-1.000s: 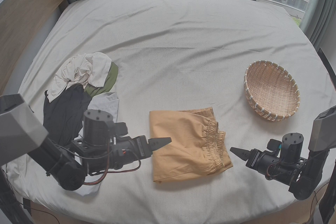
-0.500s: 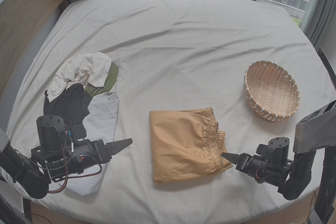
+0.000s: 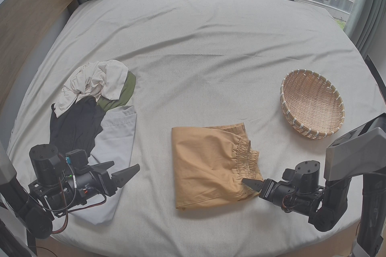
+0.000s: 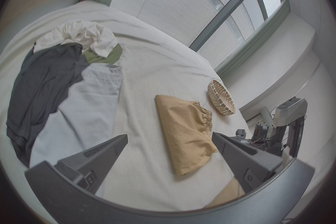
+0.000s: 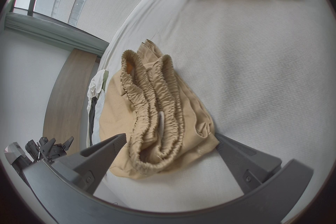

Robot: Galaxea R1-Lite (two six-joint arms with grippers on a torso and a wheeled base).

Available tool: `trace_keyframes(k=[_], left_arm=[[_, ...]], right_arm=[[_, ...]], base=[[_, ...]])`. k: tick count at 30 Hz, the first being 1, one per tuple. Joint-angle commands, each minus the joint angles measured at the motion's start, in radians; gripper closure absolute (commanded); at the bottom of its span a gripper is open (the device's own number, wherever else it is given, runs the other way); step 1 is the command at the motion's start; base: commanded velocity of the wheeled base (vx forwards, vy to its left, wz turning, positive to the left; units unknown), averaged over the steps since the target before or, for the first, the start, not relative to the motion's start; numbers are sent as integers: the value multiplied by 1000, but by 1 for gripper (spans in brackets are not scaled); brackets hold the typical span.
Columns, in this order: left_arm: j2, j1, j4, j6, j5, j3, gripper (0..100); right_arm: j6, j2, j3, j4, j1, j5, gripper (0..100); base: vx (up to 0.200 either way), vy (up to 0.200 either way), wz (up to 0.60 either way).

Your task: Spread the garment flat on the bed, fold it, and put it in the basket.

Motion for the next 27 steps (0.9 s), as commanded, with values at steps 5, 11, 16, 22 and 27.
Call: trace_keyframes(k=[5,11,16,22,27], left_arm=[[134,60,-111,81,-9,94,0],[131,58,-112,81,-29,108,0],[122,60,-112,78,-30,108,0],[119,60,-111,74,-29,108,0],[119,51,-111,62,-29,108,0]], right_arm=[[1,4,-64,1,41,2,0],[1,5,-121,11,53,14,0],[1,19,-125,11,58,14,0],[1,8,-107,2,63,21,100],[3,-58,-39,1,93,28,100]], base=[[0,0,0],[0,0,0],[0,0,0],[0,0,0],[0,0,0]])
